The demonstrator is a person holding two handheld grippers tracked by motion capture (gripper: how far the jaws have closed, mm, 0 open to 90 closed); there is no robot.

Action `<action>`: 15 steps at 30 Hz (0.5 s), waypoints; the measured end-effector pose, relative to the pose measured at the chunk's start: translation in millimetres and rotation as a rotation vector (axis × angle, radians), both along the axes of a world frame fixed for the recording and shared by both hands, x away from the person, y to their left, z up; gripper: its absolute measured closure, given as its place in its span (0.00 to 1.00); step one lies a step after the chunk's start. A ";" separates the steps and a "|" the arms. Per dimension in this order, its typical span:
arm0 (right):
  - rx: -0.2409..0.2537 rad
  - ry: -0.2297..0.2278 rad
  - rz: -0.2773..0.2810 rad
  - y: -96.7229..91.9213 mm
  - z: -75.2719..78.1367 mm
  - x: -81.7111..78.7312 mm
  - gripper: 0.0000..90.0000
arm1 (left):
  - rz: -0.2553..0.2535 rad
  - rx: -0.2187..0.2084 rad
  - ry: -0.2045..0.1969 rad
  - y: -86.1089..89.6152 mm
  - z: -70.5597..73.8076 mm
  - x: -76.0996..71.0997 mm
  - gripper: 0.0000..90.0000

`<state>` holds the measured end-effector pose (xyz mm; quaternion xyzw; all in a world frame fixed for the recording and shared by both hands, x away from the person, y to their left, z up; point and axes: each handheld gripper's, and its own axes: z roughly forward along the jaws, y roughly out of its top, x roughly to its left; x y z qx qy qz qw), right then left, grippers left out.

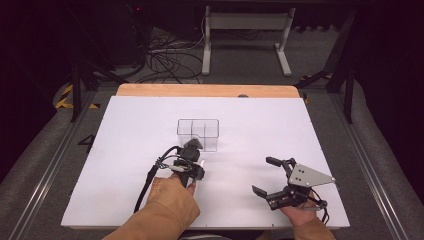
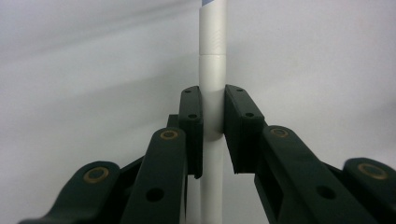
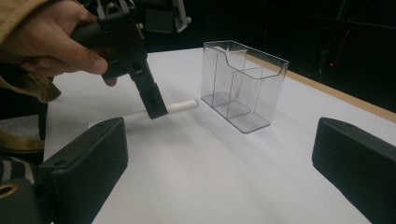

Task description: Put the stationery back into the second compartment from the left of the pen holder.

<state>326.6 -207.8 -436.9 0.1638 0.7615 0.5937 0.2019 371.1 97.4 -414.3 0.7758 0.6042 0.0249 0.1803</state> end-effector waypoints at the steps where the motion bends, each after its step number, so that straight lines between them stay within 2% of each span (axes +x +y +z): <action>1: 0.001 0.000 0.000 0.0 -0.2 0.1 0.05 | 0.000 -0.004 -0.019 1.6 1.6 -1.1 0.87; 3: 0.000 0.002 -0.001 -0.1 -0.4 0.2 0.05 | 0.001 -0.024 -0.058 5.9 5.3 -1.9 0.87; 7: -0.005 0.003 -0.002 -0.2 -1.2 0.5 0.04 | -0.001 -0.056 -0.163 13.7 13.3 -6.3 0.87; 10: -0.002 0.004 -0.003 -0.5 -1.1 0.3 0.05 | 0.002 -0.070 -0.216 16.8 17.0 -10.5 0.87; 15: -0.003 0.006 -0.007 -0.8 -1.8 0.4 0.04 | 0.011 -0.138 -0.306 25.2 25.9 -12.4 0.87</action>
